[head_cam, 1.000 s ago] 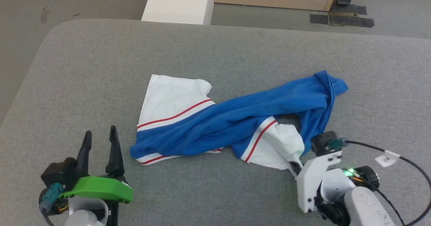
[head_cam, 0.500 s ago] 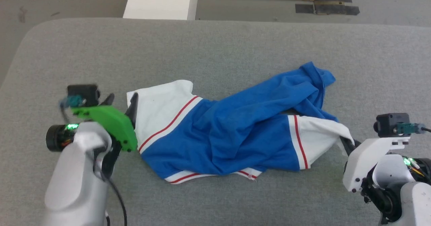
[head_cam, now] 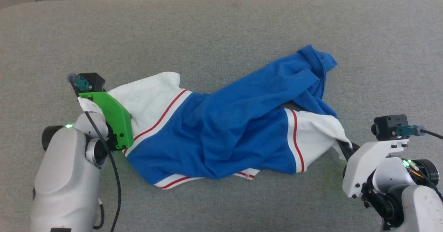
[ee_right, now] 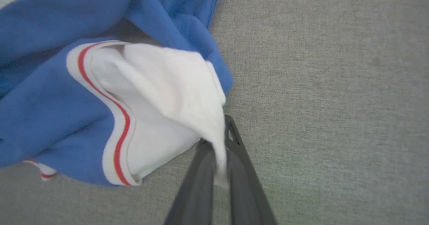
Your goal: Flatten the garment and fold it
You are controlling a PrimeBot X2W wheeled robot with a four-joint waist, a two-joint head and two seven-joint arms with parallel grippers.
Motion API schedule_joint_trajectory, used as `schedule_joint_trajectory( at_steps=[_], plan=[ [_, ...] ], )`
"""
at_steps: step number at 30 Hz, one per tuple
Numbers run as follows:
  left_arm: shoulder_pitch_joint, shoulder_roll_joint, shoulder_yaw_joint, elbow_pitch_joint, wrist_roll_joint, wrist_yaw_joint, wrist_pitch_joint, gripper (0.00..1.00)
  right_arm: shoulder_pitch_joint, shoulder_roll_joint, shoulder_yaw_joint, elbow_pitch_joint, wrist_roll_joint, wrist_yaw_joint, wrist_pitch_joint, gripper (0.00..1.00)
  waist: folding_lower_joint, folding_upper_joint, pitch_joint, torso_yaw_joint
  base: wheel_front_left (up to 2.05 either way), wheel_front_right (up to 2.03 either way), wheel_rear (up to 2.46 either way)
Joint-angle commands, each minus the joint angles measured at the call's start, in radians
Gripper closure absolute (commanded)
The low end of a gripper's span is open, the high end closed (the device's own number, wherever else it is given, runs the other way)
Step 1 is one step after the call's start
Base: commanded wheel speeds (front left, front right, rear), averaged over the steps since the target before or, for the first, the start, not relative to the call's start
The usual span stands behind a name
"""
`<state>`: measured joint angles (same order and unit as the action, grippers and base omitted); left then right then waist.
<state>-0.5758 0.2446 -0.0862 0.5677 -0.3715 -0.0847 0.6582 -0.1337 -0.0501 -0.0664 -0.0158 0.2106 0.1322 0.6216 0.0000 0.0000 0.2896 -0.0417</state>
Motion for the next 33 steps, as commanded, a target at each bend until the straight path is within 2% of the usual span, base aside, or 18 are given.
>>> schedule_joint_trajectory(
  at_steps=[1, 6, 13, 18, 27, 28, 33],
  plan=[
    [0.040, -0.033, -0.018, 0.028, -0.026, -0.011, 0.012, 1.00, -0.016, 0.000, -0.003, 0.006, -0.004, -0.002, -0.011, 1.00, 0.0000, 0.0000, -0.005, 0.005, 0.00, 0.00, 0.00],
    [0.058, -0.063, 0.052, -0.011, -0.111, -0.018, -0.101, 1.00, -0.022, 0.000, -0.030, 0.025, 0.050, -0.002, -0.041, 1.00, 0.0000, 0.0000, -0.049, 0.022, 0.00, 0.00, 0.00],
    [0.014, -0.136, 0.194, -0.139, -0.318, -0.033, -0.247, 1.00, -0.061, 0.000, -0.131, 0.013, 0.352, -0.002, -0.075, 1.00, 0.0000, 0.0000, -0.153, 0.046, 0.00, 0.00, 0.00],
    [-0.080, -0.143, 0.232, -0.258, -0.366, -0.032, -0.309, 1.00, -0.177, 0.000, -0.208, -0.053, 0.500, -0.002, -0.038, 1.00, 0.0000, 0.0000, -0.219, 0.046, 0.00, 0.00, 0.00],
    [-0.315, -0.125, 0.241, -0.361, -0.343, 0.009, -0.372, 1.00, -0.485, 0.000, -0.336, -0.102, 0.550, -0.002, 0.090, 1.00, 0.0000, 0.0000, -0.303, 0.042, 0.00, 0.00, 0.00],
    [-0.362, -0.109, 0.231, -0.364, -0.321, 0.026, -0.365, 1.00, -0.572, 0.000, -0.364, -0.082, 0.538, -0.002, 0.117, 1.00, 0.0000, 0.0000, -0.314, 0.042, 0.00, 0.00, 0.00],
    [-0.390, -0.080, 0.219, -0.344, -0.285, 0.055, -0.346, 1.00, -0.670, 0.000, -0.407, -0.043, 0.501, -0.002, 0.150, 1.00, 0.0000, 0.0000, -0.313, 0.043, 0.00, 0.00, 0.00]
  ],
)
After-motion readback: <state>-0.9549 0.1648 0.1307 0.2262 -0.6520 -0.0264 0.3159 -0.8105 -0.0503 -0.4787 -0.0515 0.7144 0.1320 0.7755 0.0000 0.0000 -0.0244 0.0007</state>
